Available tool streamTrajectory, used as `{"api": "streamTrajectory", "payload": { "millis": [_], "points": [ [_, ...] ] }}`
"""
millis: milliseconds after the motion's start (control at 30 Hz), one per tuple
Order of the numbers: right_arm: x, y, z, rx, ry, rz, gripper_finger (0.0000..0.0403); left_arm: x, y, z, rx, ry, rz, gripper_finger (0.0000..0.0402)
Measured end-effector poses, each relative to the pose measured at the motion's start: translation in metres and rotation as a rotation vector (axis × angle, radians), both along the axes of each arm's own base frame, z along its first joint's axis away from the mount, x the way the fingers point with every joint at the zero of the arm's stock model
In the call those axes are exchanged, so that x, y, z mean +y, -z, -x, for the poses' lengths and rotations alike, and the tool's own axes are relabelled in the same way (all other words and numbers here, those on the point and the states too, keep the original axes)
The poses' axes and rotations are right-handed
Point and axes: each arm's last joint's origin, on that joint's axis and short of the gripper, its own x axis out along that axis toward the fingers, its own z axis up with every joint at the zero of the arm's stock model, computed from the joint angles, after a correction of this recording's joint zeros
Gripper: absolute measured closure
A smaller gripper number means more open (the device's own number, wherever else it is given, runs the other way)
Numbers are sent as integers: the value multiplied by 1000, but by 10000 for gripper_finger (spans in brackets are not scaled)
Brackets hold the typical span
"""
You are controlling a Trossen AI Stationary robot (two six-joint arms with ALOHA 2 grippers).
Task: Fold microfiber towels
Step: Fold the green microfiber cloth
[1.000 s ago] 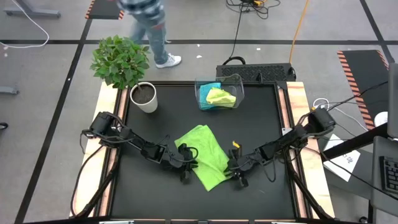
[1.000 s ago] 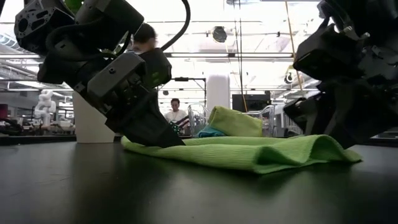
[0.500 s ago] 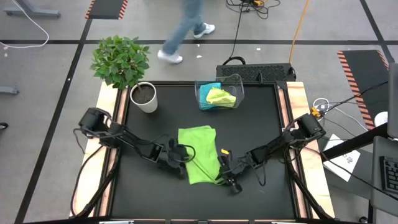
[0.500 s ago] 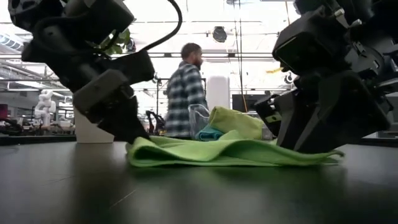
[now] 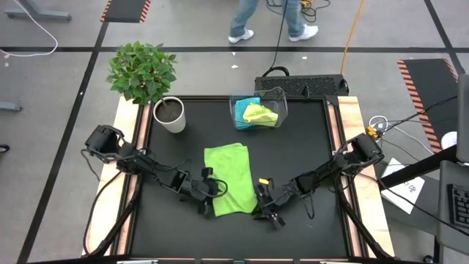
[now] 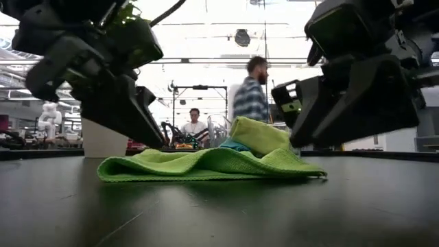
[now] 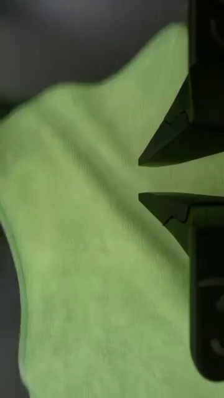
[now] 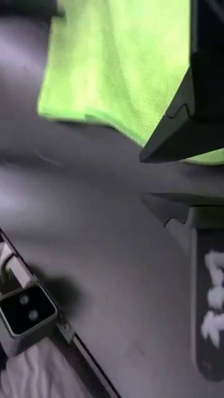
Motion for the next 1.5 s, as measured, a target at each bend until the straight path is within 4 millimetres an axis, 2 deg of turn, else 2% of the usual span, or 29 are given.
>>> {"api": "streamTrajectory", "payload": {
  "millis": [133, 267, 467, 667, 767, 967, 1167, 1267, 1500],
  "points": [
    [-3, -9, 2, -16, 44, 64, 326, -8, 1, 4, 17, 39, 0, 321],
    [-10, -9, 5, 25, 96, 162, 326, -22, 3, 12, 33, 117, -40, 321],
    [-24, -8, 1, 50, 152, 147, 323, -48, 0, 24, -27, 209, -132, 321],
    [-36, -8, -4, 70, 171, 104, 298, -63, -1, 34, -65, 241, -201, 315],
    [-41, -8, -6, 93, 168, 40, 281, -67, -2, 36, -70, 245, -186, 302],
    [-47, -9, -8, 106, 179, 2, 260, -73, -4, 39, -107, 257, -235, 248],
    [-55, -10, -11, 113, 214, -50, 257, -76, -1, 47, -85, 379, -446, 201],
    [-59, -10, -12, 116, 228, -56, 257, -78, -1, 50, -101, 377, -550, 194],
    [-66, -10, -13, 122, 232, -75, 257, -74, 8, 46, -64, 379, -561, 192]
  ]
}}
